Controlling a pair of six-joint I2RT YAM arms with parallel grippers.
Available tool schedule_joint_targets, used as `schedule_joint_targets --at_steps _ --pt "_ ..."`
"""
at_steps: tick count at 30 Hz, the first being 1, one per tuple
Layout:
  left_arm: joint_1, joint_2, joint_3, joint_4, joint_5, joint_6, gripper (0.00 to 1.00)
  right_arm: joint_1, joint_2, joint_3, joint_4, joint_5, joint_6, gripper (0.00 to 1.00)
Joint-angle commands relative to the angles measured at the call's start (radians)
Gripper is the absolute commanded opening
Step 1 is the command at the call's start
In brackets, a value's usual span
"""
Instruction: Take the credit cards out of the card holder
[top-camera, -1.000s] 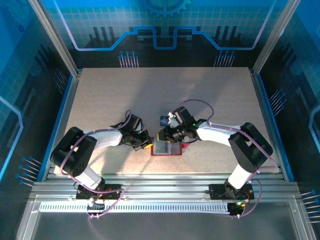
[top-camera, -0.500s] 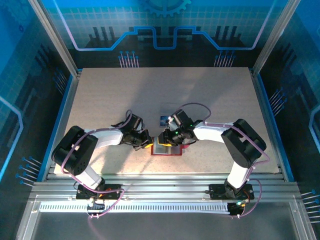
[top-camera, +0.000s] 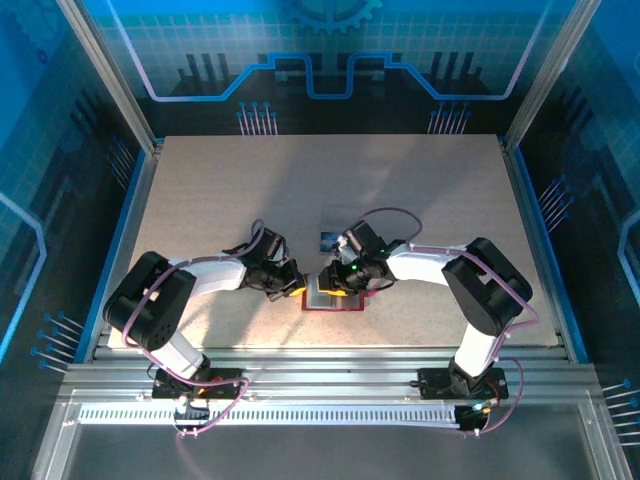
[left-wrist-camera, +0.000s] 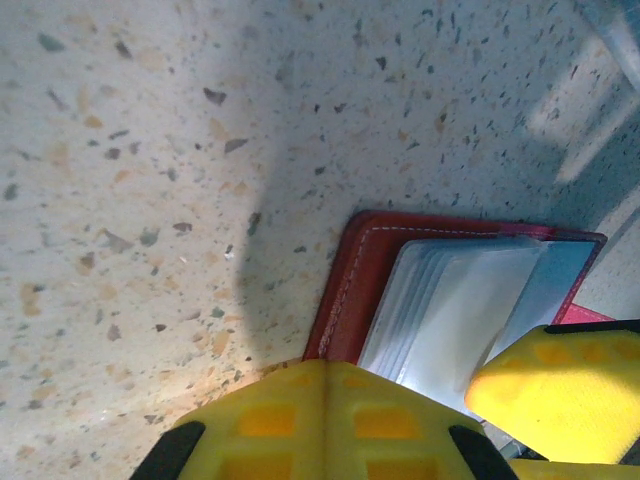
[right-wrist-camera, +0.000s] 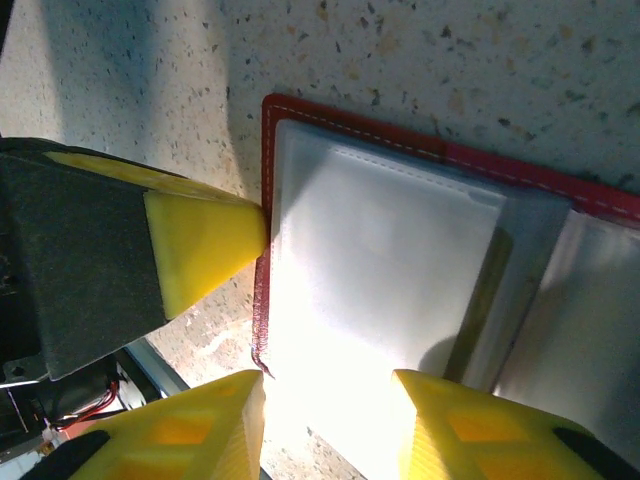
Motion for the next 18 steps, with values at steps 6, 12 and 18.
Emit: schedule_joint_targets --at_steps 6,12,18 --pt "-0.008 -0.014 0.041 -0.059 -0.007 0.030 0.05 0.009 -0.013 0.012 -0.066 0.029 -0.022 0.39" --pt "-0.007 0.013 0.039 -0.056 -0.007 0.030 0.05 0.006 -0.023 0.014 -0.090 0.047 -0.033 0.39" --pt "-0.008 0.025 0.042 -0.061 -0.004 0.037 0.05 0.001 -0.034 0.012 -0.104 0.062 -0.039 0.39"
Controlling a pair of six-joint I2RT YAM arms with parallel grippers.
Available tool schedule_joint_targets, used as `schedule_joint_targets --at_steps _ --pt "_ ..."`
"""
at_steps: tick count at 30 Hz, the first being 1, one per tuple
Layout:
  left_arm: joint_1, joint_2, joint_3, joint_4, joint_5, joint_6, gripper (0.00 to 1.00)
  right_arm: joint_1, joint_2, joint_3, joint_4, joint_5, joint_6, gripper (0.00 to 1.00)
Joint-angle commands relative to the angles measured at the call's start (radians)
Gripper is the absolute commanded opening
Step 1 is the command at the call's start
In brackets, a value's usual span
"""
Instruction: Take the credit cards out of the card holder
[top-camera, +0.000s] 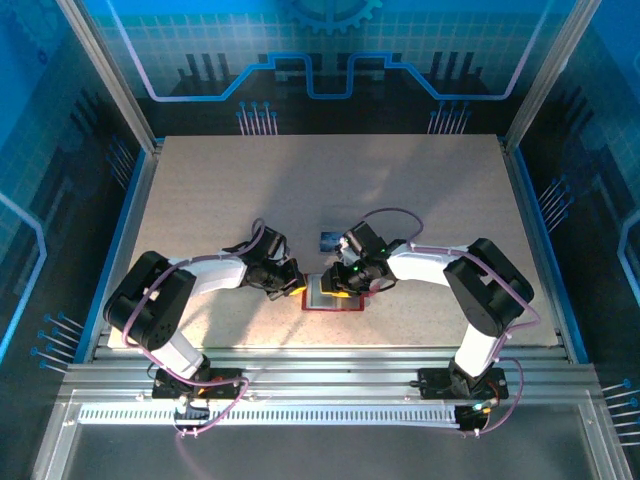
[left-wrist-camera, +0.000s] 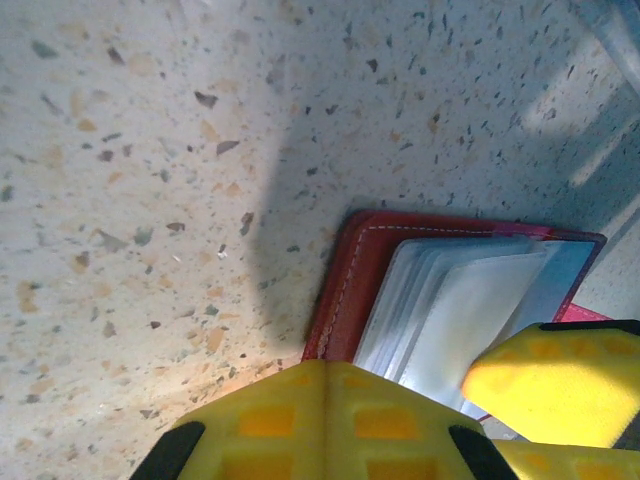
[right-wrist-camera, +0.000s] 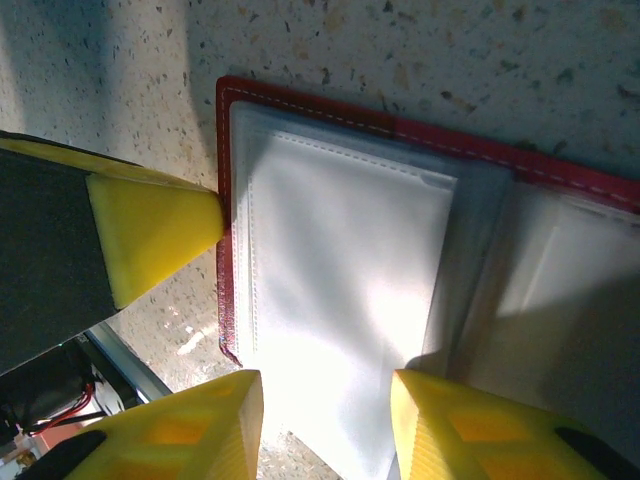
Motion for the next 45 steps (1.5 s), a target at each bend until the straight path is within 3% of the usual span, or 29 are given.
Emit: schedule_joint_targets --at_steps 1,13,28,45 --pt "-0.008 0.022 0.026 -0.035 -0.002 0.025 0.05 0.001 -0.024 0.011 -0.050 0.027 -0.020 0.39" --pt "-0.007 -0.007 0.042 -0.050 -0.004 0.019 0.07 -0.006 -0.032 -0.011 -0.021 0.019 -0.007 0.39" --pt "-0.058 -0.034 0.094 -0.018 0.044 -0.046 0.16 -0.022 -0.036 -0.080 0.051 -0.004 0.016 0.39" --pt "-0.079 0.023 0.081 0.008 0.043 -0.072 0.35 -0.031 -0.034 -0.096 0.074 -0.022 0.022 0.38"
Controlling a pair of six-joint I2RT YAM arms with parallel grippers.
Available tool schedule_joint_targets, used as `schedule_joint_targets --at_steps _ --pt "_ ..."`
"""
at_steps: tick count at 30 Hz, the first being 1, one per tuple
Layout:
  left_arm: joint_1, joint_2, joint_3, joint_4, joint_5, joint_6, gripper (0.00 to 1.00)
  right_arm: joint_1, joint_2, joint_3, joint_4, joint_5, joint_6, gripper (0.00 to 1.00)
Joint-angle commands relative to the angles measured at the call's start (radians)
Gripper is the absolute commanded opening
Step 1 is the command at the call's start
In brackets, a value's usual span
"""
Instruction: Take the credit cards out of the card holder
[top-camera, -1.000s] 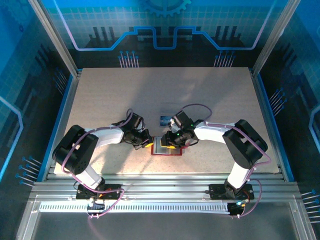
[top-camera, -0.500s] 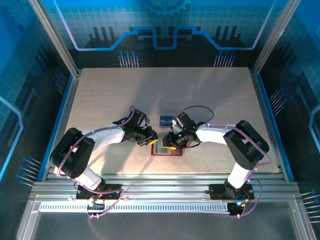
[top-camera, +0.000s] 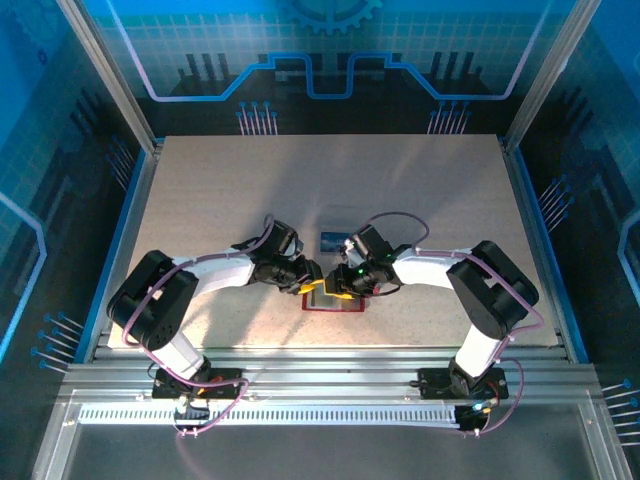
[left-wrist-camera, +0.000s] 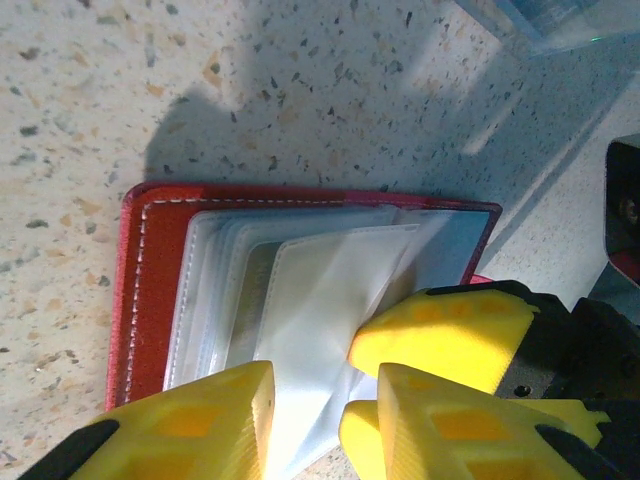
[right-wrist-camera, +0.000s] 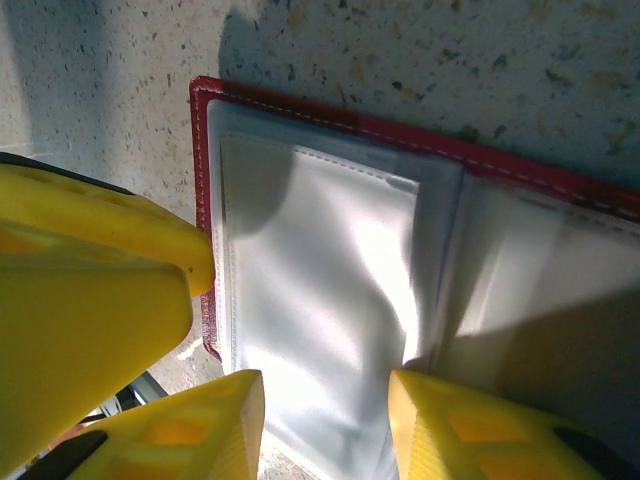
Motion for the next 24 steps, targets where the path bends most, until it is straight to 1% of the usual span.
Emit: schedule_joint_targets --at_steps 1,4,12,19,24 --pt "-0.007 0.015 0.009 -0.013 0.005 -0.001 0.35 -0.011 -0.010 -0.022 -0.009 -0.009 0.014 0.38" --pt "-0.007 0.018 0.011 -0.017 0.004 -0.001 0.38 -0.011 -0.010 -0.024 -0.009 -0.009 0.014 0.38" --pt "-0.008 0.023 0.015 -0.037 -0.009 0.005 0.40 -0.011 -0.010 -0.022 -0.007 -0.014 0.016 0.38" --pt "-0.014 0.034 0.015 -0.023 0.004 0.003 0.39 -0.011 -0.011 -0.024 -0.008 -0.015 0.018 0.38" --pt "-0.017 0.032 0.013 -0.007 0.013 -0.004 0.34 -0.011 -0.011 -0.024 -0.003 -0.019 0.018 0.38"
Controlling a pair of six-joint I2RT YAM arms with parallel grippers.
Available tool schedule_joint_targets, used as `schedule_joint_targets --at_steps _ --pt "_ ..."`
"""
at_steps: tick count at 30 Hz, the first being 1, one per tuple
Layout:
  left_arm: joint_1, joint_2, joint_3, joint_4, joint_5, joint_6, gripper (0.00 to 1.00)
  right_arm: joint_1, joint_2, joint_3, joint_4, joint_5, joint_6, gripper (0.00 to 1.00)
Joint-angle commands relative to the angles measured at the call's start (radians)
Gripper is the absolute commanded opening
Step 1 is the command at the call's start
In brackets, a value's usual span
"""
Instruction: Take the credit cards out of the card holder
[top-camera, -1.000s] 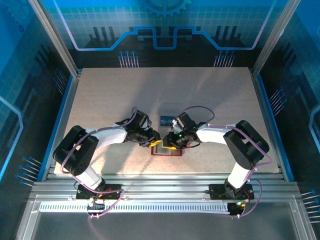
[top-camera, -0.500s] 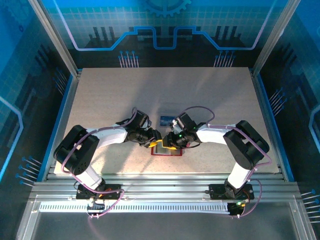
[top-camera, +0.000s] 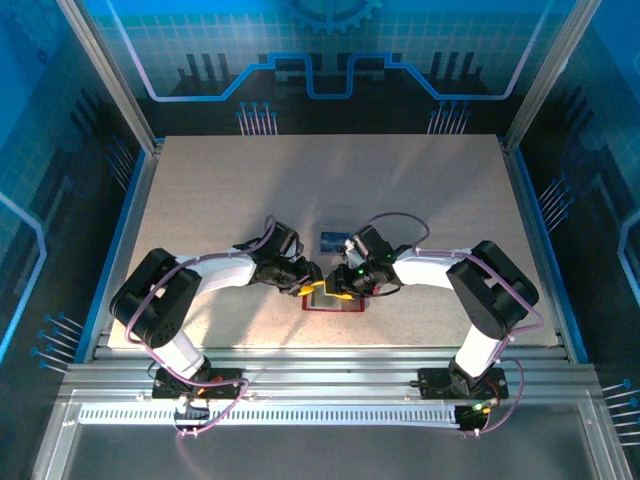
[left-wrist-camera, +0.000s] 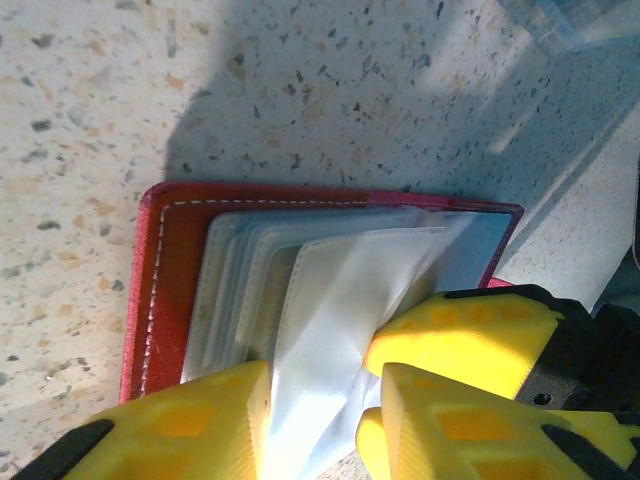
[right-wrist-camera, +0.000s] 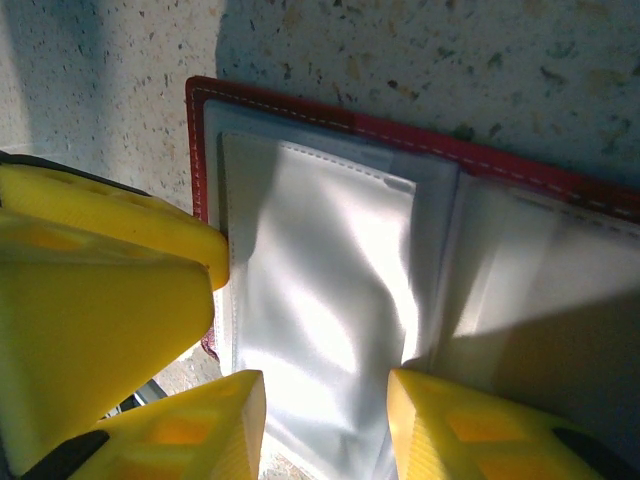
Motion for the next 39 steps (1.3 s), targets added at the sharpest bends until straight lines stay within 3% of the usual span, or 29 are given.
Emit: schedule_joint_targets --at_steps 1,6,17,39 --pt "-0.013 0.012 0.013 -0.004 0.015 -0.005 0.33 -0.010 -0.010 -0.018 -0.011 -0.019 0.016 0.38" --pt "-0.012 0.005 0.013 -0.010 0.018 -0.002 0.31 -0.010 -0.007 -0.018 -0.009 -0.019 0.016 0.38" --pt "-0.014 -0.010 0.027 -0.076 -0.028 0.027 0.42 -0.011 -0.002 -0.018 -0.007 -0.021 0.018 0.38" --pt "-0.026 0.016 0.031 -0.004 0.028 -0.002 0.29 -0.010 -0.017 -0.018 0.002 -0.027 0.025 0.38"
